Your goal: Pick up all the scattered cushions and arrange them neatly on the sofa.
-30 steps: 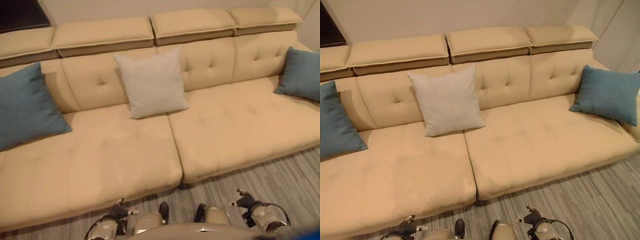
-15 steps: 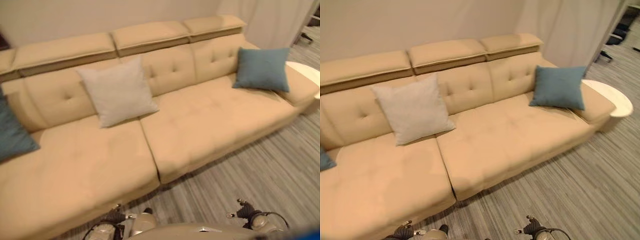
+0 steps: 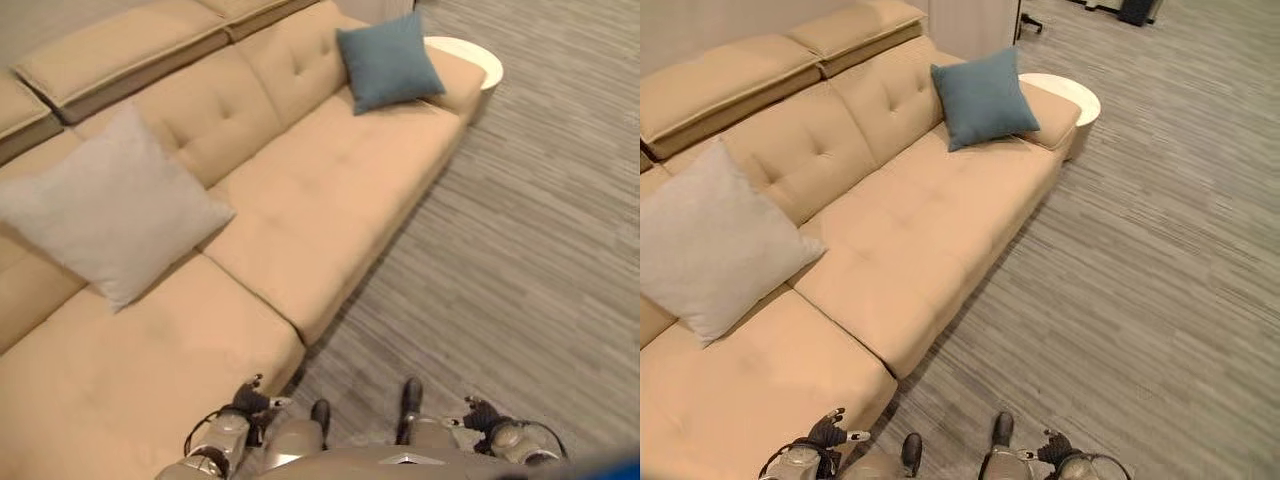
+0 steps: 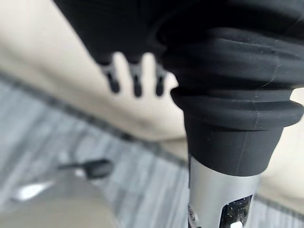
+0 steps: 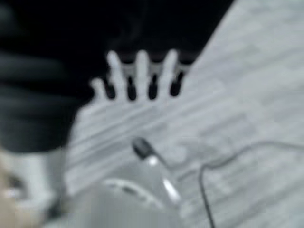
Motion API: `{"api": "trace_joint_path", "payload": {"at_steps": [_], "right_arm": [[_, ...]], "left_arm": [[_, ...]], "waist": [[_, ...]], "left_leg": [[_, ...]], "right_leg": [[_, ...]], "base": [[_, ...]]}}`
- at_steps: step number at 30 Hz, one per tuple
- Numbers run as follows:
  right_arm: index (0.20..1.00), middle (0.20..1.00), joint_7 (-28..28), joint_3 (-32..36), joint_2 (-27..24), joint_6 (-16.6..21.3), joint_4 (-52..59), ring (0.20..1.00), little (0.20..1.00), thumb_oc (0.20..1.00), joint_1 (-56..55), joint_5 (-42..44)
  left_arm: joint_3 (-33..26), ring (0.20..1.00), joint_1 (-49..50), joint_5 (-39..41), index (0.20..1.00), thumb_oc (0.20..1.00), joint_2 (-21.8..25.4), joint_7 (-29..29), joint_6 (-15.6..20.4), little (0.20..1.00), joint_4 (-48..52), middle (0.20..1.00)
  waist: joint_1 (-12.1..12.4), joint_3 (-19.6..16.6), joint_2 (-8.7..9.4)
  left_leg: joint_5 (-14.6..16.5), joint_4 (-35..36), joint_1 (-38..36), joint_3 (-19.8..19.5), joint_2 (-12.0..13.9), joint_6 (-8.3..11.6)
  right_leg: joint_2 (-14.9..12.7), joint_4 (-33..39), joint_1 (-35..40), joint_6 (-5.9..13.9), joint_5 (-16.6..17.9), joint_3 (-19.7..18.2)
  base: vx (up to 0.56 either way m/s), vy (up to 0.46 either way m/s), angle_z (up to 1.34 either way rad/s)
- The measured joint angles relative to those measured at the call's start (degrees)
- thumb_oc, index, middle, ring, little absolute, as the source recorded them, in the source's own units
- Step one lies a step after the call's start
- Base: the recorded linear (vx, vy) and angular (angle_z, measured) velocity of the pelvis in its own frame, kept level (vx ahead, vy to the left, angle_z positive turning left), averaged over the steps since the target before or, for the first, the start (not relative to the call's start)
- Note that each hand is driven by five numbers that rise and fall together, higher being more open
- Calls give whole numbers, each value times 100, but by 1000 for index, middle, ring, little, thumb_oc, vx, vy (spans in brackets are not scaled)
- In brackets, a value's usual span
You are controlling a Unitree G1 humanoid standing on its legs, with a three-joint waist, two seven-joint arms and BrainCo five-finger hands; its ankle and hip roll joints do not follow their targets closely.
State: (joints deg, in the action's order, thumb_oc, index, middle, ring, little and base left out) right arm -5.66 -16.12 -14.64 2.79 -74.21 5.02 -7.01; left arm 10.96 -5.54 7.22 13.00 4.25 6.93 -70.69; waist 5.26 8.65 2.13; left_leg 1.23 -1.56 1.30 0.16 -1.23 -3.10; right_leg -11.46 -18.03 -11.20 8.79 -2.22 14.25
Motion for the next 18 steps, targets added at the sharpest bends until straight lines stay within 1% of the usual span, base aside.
{"api": "trace_joint_path", "payload": {"at_steps": [1, 2, 3, 4, 5, 6, 7, 8, 10, 11, 12, 13, 14, 15, 16, 17, 18], "right_arm": [[1000, 1000, 0, -1, 28, 0, 1, 1000, 1000, 1000, -32, 2], [1000, 1000, 2, -2, 51, 3, 0, 1000, 1000, 1000, -54, 6], [1000, 1000, -1, -6, 60, 10, 5, 1000, 1000, 1000, -41, 7], [1000, 1000, -1, -10, 65, 8, 7, 1000, 1000, 1000, -11, 7], [1000, 1000, -13, -9, 43, 10, 16, 1000, 1000, 1000, 39, 8], [1000, 1000, -19, -10, 38, 8, 14, 1000, 1000, 1000, 19, 7], [1000, 1000, -16, -23, 42, 0, 3, 1000, 1000, 1000, -39, 7], [1000, 1000, -17, -32, 32, -4, 0, 1000, 1000, 1000, -85, 8], [1000, 1000, -17, -28, 10, 5, 15, 1000, 1000, 1000, -120, 16], [1000, 1000, -20, -28, 11, 9, 14, 1000, 1000, 1000, -145, 29], [1000, 1000, -20, -28, 11, 10, 7, 1000, 1000, 1000, -163, 75], [1000, 1000, -20, -27, 10, 8, 3, 1000, 1000, 1000, -169, 87], [1000, 1000, -30, -17, 4, 14, 5, 1000, 1000, 1000, -136, 114], [1000, 1000, -40, -14, 15, 16, 17, 1000, 1000, 1000, -122, 118], [1000, 1000, -61, -12, 18, 16, 25, 1000, 1000, 1000, -92, 122], [1000, 1000, -83, -30, 13, 10, 15, 1000, 1000, 1000, -46, 124], [1000, 1000, -100, -33, 6, 10, 13, 1000, 1000, 1000, -28, 124]], "left_arm": [[1, 1000, 79, 0, 1000, 1000, 35, -1, -2, 1000, 5, 1000], [4, 1000, 228, 2, 1000, 1000, 76, 0, -9, 1000, 4, 1000], [7, 1000, 315, 1, 1000, 1000, 100, -1, -14, 1000, 3, 1000], [2, 1000, 358, 3, 1000, 1000, 109, 0, -21, 1000, -3, 1000], [22, 1000, 386, 1, 1000, 1000, 72, -2, -42, 1000, -17, 1000], [32, 1000, 417, 3, 1000, 1000, 30, -9, -42, 1000, -14, 1000], [33, 1000, 457, 3, 1000, 1000, 1, -9, -41, 1000, -12, 1000], [38, 1000, 494, 2, 1000, 1000, -39, -8, -42, 1000, -14, 1000], [102, 1000, 483, 2, 1000, 1000, -74, -8, -44, 1000, -14, 1000], [151, 1000, 482, 2, 1000, 1000, -85, -8, -42, 1000, -31, 1000], [151, 1000, 461, 2, 1000, 1000, -88, -6, -45, 1000, -32, 1000], [156, 1000, 372, 1, 1000, 1000, -89, -7, -41, 1000, -32, 1000], [145, 1000, 379, 2, 1000, 1000, -96, -7, -43, 1000, -39, 1000], [136, 1000, 296, 3, 1000, 1000, -89, -12, -48, 1000, -45, 1000], [93, 1000, 266, 13, 1000, 1000, -62, -6, -42, 1000, -34, 1000], [86, 1000, 210, 30, 1000, 1000, -31, 0, -36, 1000, -32, 1000], [40, 1000, 225, 56, 1000, 1000, -24, -3, -21, 1000, -31, 1000]], "waist": [[40, -41, 5], [140, -223, 100], [230, -282, 158], [212, -301, 209], [163, -303, 133], [145, -363, 101], [171, -409, 85], [170, -455, 32], [105, -493, -31], [45, -512, -78], [34, -511, -80], [38, -501, -64], [62, -473, -52], [46, -426, 60], [104, -361, 132], [192, -304, 201], [217, -256, 254]], "left_leg": [[-94, 99, -45, 152, 31, -24], [-162, 205, -44, 369, 69, 44], [-98, 231, -39, 399, 64, 103], [-107, 234, -34, 403, 69, 169], [-158, 255, -33, 336, 148, 247], [-158, 268, -33, 350, 208, 329], [-174, 260, -30, 358, 247, 364], [-201, 248, -31, 338, 301, 369], [-213, 228, -7, 316, 367, 396], [-210, 100, 96, 214, 405, 475], [-196, -24, 187, 139, 426, 532], [-239, -72, 211, 50, 409, 614], [-354, -294, 357, -138, 427, 799], [-436, -513, 476, -186, 363, 944], [-482, -850, 650, -257, 354, 1045], [-491, -1194, 820, -292, 286, 1039], [-474, -1363, 900, -315, 276, 1031]], "right_leg": [[46, -328, 103, -73, -221, 58], [107, -386, 288, -236, -651, 412], [180, 61, 475, -219, -726, 545], [271, 444, 627, -354, -747, 544], [434, 771, 784, -450, -600, 553], [524, 925, 832, -495, -538, 541], [586, 983, 852, -518, -526, 531], [643, 980, 862, -587, -555, 533], [726, 969, 864, -637, -587, 528], [792, 905, 842, -722, -662, 558], [824, 883, 811, -801, -709, 546], [836, 893, 809, -838, -720, 540], [851, 883, 792, -881, -756, 540], [791, 923, 794, -970, -729, 525], [766, 951, 806, -1011, -711, 485], [760, 1040, 883, -1086, -650, 393], [785, 1146, 973, -1140, -593, 387]], "base": [[2, -105, -50], [36, -116, -74], [76, -136, -78], [82, -130, -30], [66, -105, -3], [54, -86, 1], [106, -130, -6], [151, -196, -4], [114, -182, 11], [52, -153, 30], [25, -162, 27], [60, -212, 14], [46, -155, 5], [83, -130, 2], [34, -34, -20], [168, -77, -28], [305, -54, -14]]}}
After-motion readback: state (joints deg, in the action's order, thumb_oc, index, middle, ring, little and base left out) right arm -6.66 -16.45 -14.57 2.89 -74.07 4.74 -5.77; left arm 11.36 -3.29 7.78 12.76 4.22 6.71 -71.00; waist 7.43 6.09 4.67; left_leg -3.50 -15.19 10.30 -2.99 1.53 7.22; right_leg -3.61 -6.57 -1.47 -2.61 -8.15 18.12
